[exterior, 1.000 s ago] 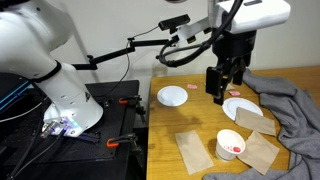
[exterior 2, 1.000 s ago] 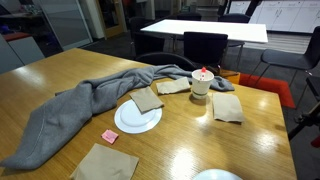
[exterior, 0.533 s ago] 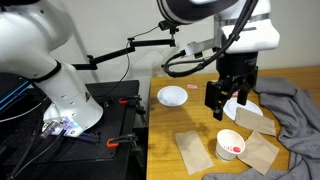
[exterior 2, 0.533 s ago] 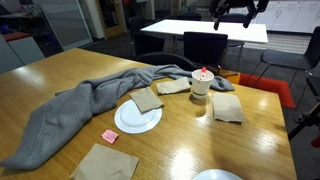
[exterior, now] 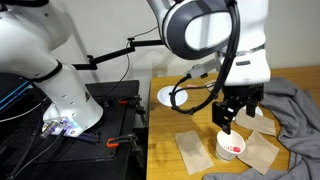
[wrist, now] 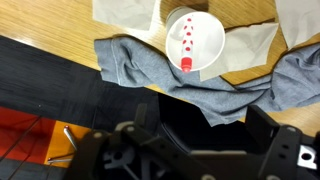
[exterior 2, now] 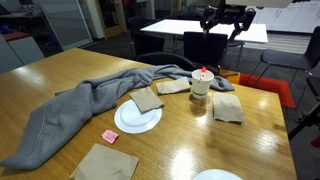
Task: Pick the marker from the cup and put it on the table
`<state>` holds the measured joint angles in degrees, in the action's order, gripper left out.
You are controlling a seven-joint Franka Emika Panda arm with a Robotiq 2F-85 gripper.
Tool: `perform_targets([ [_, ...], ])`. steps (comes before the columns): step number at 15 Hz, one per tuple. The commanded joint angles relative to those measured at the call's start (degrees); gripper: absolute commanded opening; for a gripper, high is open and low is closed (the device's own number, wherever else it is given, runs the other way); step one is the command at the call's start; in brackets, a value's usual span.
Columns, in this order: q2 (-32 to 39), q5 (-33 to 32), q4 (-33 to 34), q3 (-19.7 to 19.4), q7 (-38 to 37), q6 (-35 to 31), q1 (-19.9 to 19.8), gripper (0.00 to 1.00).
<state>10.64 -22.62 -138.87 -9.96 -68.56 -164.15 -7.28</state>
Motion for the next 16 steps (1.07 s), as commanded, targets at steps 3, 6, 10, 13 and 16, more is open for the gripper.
perform_targets([
  [3, 5.74, 1.18, 1.65, -6.51, -3.54, -3.83, 6.70, 1.00],
  [6, 5.55, 4.17, 0.91, -7.36, 0.10, -2.99, 7.92, 1.00],
  [10, 7.24, 6.14, 1.35, -7.44, 0.53, -4.27, 9.01, 1.00],
  [13, 7.87, 6.02, 2.60, -9.76, -3.36, -2.83, 11.08, 1.00],
  [16, 9.60, 5.00, 4.50, -14.71, -8.24, -0.78, 15.92, 1.00],
])
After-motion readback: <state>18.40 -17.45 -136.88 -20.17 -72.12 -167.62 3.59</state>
